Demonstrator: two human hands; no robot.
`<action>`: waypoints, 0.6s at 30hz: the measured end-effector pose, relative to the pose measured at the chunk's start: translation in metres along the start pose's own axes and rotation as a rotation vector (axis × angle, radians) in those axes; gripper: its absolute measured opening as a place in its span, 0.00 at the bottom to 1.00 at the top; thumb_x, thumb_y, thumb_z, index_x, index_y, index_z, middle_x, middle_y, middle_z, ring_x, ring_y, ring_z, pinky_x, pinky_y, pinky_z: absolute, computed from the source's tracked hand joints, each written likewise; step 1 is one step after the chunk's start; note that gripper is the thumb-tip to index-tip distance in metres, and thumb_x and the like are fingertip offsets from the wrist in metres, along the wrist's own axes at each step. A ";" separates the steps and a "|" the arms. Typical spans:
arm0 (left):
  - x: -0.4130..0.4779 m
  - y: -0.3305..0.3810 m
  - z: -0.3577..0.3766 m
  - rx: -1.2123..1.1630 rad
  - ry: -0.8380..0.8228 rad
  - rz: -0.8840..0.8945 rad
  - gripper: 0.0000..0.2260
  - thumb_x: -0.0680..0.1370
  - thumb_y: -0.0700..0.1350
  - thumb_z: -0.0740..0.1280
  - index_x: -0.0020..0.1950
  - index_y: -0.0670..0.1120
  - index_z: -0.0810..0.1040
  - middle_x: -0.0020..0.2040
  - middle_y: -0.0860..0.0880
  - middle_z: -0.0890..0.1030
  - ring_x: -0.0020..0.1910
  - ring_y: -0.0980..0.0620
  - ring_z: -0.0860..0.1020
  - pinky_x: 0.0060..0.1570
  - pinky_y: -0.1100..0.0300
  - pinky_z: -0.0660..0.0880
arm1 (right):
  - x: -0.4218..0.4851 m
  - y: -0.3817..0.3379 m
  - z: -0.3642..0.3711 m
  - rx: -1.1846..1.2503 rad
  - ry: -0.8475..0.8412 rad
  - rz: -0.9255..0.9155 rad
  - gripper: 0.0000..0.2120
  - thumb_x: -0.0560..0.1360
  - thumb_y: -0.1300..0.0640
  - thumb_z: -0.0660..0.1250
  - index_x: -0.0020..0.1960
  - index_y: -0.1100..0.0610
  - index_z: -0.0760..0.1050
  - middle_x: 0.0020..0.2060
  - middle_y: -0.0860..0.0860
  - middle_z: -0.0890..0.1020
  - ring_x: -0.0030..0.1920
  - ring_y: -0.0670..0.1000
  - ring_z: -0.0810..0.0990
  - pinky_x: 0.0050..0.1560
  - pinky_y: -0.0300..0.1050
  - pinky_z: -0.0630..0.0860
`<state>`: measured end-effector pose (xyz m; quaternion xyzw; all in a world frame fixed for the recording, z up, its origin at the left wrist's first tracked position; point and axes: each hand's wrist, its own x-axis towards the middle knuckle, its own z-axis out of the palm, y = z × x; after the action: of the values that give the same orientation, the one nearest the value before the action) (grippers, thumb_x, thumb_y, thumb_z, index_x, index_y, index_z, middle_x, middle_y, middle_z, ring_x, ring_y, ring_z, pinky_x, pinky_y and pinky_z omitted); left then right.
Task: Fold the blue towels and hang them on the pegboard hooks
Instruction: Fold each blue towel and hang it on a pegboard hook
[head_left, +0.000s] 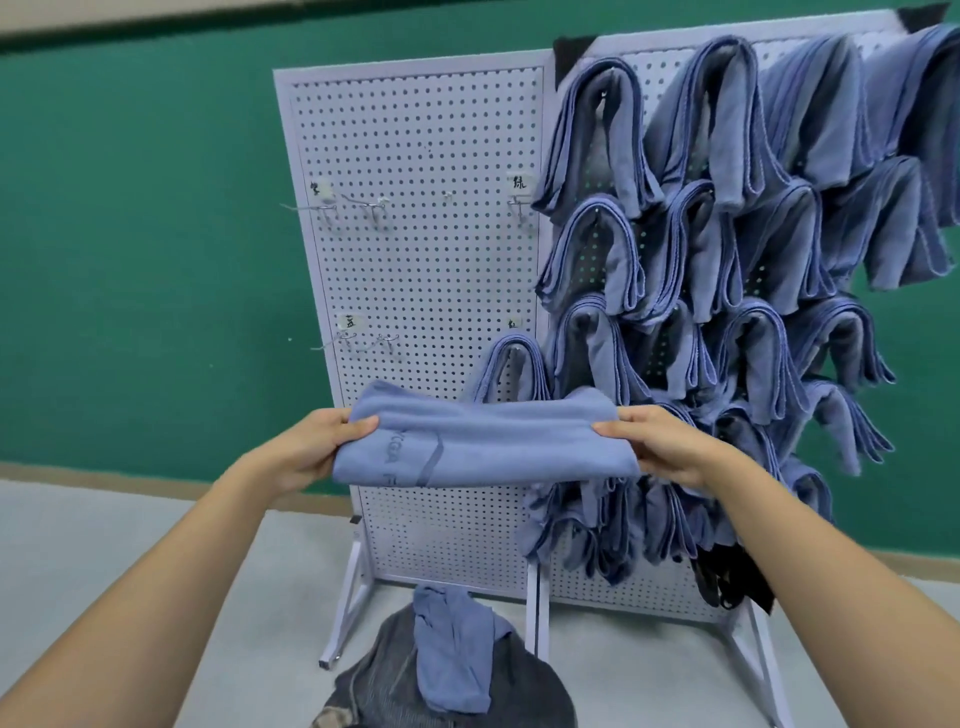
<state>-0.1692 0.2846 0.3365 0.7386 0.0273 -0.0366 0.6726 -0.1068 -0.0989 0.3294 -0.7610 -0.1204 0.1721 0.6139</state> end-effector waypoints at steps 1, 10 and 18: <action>-0.001 0.006 -0.004 -0.018 0.003 0.031 0.11 0.80 0.41 0.62 0.59 0.39 0.77 0.55 0.42 0.83 0.51 0.49 0.83 0.43 0.60 0.80 | 0.001 -0.007 0.000 0.017 -0.002 -0.031 0.09 0.77 0.58 0.66 0.55 0.59 0.80 0.47 0.57 0.81 0.44 0.54 0.79 0.44 0.46 0.76; -0.017 0.018 -0.033 -0.223 0.003 0.182 0.14 0.81 0.32 0.54 0.53 0.43 0.77 0.46 0.47 0.84 0.38 0.55 0.82 0.35 0.65 0.79 | -0.008 -0.037 0.004 0.225 0.010 -0.201 0.16 0.79 0.68 0.58 0.44 0.57 0.82 0.45 0.54 0.84 0.40 0.50 0.83 0.42 0.42 0.81; -0.026 0.019 -0.033 -0.344 -0.008 0.211 0.17 0.77 0.39 0.57 0.36 0.49 0.82 0.38 0.50 0.82 0.32 0.55 0.79 0.31 0.65 0.76 | 0.000 -0.039 0.021 0.235 0.084 -0.206 0.18 0.79 0.62 0.56 0.38 0.53 0.81 0.45 0.58 0.75 0.44 0.58 0.70 0.48 0.51 0.75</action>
<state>-0.1925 0.3156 0.3611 0.6114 -0.0469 0.0365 0.7891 -0.1142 -0.0720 0.3637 -0.6739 -0.1512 0.0892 0.7177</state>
